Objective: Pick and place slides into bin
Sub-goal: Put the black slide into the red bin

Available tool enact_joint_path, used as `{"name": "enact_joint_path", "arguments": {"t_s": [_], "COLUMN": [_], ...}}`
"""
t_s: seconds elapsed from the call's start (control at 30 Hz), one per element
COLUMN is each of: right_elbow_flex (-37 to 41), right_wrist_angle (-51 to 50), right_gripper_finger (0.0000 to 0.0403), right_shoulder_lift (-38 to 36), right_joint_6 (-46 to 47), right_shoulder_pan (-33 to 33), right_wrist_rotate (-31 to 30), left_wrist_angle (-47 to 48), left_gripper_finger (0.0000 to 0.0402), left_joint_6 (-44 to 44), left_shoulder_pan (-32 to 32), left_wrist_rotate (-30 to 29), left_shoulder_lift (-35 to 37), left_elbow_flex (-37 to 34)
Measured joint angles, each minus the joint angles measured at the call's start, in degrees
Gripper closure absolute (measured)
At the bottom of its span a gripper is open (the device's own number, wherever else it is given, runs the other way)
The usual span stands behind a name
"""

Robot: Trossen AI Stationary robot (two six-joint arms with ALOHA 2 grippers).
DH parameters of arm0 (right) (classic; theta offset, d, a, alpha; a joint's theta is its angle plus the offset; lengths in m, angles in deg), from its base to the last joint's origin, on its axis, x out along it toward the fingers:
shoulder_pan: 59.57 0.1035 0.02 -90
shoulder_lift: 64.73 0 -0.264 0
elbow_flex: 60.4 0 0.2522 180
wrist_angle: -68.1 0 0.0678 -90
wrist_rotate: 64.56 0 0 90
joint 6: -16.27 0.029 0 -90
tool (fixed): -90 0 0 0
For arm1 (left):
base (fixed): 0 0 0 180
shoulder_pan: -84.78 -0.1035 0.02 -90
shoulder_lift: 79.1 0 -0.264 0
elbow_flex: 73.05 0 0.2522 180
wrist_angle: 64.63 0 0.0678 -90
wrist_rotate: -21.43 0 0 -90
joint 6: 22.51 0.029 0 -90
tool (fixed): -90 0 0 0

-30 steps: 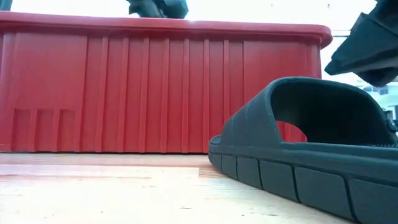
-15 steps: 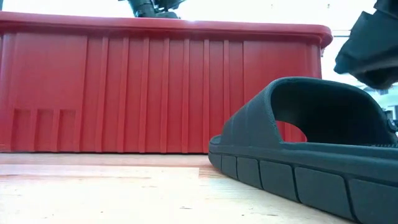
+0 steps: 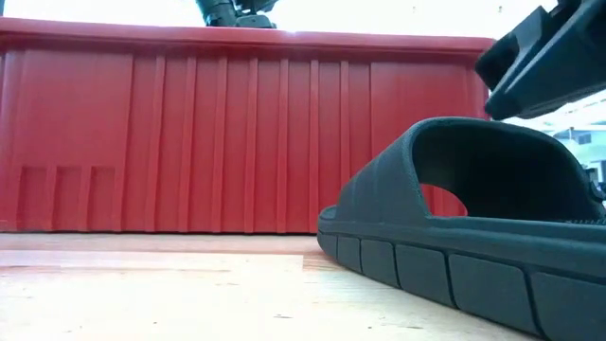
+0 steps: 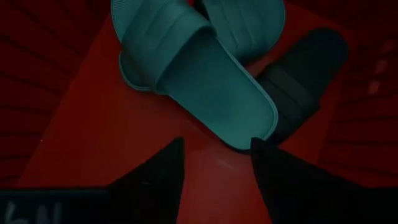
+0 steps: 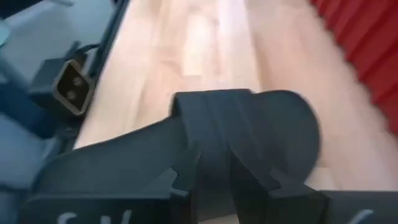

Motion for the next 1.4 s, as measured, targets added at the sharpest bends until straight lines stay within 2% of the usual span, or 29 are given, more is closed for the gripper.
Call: {"name": "enact_joint_path", "arguments": {"t_s": [0.23,0.5,0.6,0.83,1.03,1.2,1.4], "right_elbow_flex": [-3.2,-11.7,-14.7,-19.5,-19.5,-17.6,-16.4], "right_wrist_angle": [-1.1,-10.4,-10.3,-17.2,-19.8,-21.8,-21.8], "right_gripper_finger": [0.0323,0.0323,0.0323,0.032,0.0274,0.0213,0.0174], "right_shoulder_lift": [0.0,0.0,-0.1,-0.1,-0.1,-0.1,4.1], "right_joint_6": [-7.7,-22.9,-20.9,-19.3,-15.6,-12.0,-9.2], "right_shoulder_pan": [-3.0,-7.0,-7.8,-8.6,-9.1,-9.3,-3.8], "right_wrist_rotate": [7.3,7.2,8.8,20.4,22.0,19.5,19.4], "left_wrist_angle": [-0.3,-3.5,-3.5,-3.4,-3.4,-3.4,-3.4], "left_gripper_finger": [0.0212,0.0212,0.0211,0.0216,0.0212,0.0216,0.0217], "left_joint_6": [0.1,0.0,-0.1,0.0,0.1,0.1,0.2], "left_shoulder_pan": [-0.1,-0.2,-0.2,-0.1,-0.1,-0.1,-0.1], "left_wrist_rotate": [0.0,0.0,0.0,0.0,0.0,0.0,0.0], "left_shoulder_lift": [0.0,0.0,0.0,0.0,0.0,0.0,0.0], "left_elbow_flex": [0.0,0.0,0.0,0.0,0.0,0.0,0.0]}}
